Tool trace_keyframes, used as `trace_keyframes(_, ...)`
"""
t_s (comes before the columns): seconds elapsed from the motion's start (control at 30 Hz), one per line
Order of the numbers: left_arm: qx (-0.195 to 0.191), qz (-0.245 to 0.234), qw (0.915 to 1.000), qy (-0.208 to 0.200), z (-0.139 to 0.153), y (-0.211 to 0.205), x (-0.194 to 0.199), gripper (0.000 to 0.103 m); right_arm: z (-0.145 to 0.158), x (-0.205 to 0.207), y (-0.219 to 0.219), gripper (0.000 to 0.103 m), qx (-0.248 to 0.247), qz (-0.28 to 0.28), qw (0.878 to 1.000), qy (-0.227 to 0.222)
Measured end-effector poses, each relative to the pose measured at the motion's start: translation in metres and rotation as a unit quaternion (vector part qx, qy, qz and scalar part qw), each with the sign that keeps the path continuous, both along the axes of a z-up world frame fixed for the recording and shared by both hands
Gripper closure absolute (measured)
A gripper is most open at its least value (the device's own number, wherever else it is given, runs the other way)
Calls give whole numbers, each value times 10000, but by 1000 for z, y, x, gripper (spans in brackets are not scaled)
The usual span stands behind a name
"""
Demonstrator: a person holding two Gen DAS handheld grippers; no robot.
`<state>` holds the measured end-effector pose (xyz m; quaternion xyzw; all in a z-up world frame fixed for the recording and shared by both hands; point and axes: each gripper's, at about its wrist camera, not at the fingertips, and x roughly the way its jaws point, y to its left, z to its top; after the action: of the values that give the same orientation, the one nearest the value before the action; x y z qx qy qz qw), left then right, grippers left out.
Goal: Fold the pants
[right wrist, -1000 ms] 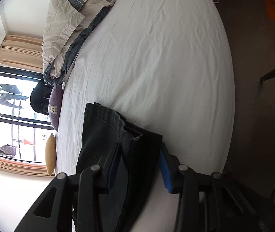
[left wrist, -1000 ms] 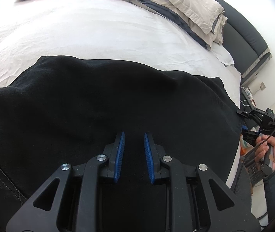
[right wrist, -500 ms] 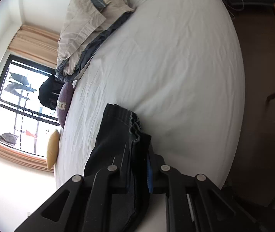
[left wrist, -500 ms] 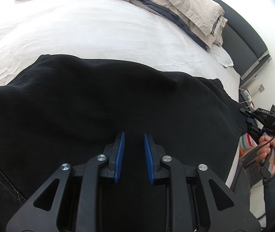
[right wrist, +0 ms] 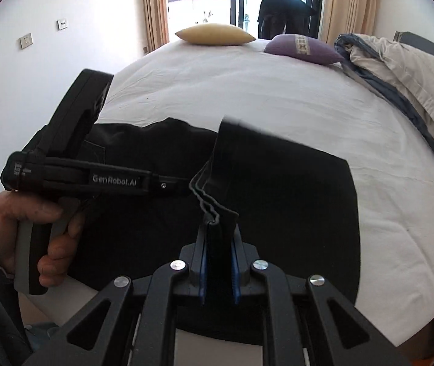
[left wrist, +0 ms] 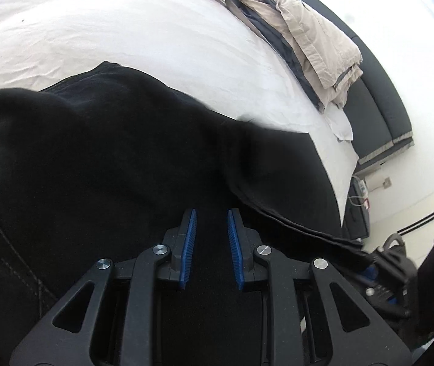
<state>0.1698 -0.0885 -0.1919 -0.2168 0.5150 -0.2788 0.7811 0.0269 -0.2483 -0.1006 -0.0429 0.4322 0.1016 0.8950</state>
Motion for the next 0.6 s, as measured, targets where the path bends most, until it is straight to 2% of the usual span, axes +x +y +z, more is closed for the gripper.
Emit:
trace_keyframes(0.17,-824,422,9944,511,-5,36,-4,82,-8,1,8,89,-177,-39,9998,6)
trace_keyframes(0.2,-959,501,9925,577,-5,42,-3,78,-8,0,12,89,-272,-20,9996,-29)
trace_keyframes(0.23,-1109,560,9902,640,-4,46,-2,73,-7,-2,16,89,-354,6,9994,-51)
trace_keyframes(0.3,-1337,607,9871,644,1,50,1,35,-6,-4,25,89,-577,70,9983,-86)
trace_keyframes(0.37,-1469,550,9859,589,11,48,4,28,-5,-5,36,89,-772,170,9968,-129)
trace_keyframes(0.47,-1403,238,9874,696,12,42,10,28,-1,-11,56,89,-994,360,9941,-250)
trace_keyframes(0.5,-1239,214,9887,812,9,42,11,28,0,-13,64,89,-1063,432,9929,-304)
trace_keyframes(0.6,-1268,229,9878,869,6,50,8,31,-1,-18,85,89,-1190,661,9900,-360)
